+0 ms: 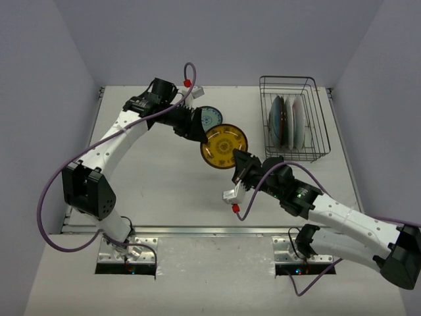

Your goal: Unload the plates from the dish rack

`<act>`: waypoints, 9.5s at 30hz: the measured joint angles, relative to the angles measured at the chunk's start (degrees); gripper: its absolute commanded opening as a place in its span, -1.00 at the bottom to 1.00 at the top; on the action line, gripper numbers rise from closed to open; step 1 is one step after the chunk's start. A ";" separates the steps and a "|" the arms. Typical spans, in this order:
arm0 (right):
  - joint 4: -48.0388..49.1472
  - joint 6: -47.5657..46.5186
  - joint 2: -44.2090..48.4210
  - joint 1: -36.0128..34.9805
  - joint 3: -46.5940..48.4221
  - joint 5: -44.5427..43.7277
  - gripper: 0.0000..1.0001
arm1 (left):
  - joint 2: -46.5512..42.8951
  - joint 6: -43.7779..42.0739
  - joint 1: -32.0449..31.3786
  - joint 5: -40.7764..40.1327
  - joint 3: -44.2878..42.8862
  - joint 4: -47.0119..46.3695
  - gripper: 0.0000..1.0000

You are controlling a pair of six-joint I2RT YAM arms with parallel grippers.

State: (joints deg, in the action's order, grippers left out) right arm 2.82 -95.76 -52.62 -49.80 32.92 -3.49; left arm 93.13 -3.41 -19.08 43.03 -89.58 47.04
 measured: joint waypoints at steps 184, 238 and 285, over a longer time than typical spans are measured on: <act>3.80 6.03 -14.90 -6.80 6.42 -23.62 -1.00 | -2.20 -3.78 -0.93 -10.11 1.75 -0.11 -0.24; -44.99 93.51 -11.36 34.64 35.41 3.30 0.98 | 50.51 18.15 12.93 -4.54 -33.53 -17.00 -0.19; -44.97 90.35 -47.88 59.04 57.20 17.82 -0.31 | -2.76 8.35 10.54 -15.85 -0.61 -10.85 0.45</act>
State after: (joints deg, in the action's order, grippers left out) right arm -42.15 -5.40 -100.49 9.24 90.11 14.32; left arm 90.37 4.94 -8.54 27.18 -90.19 36.18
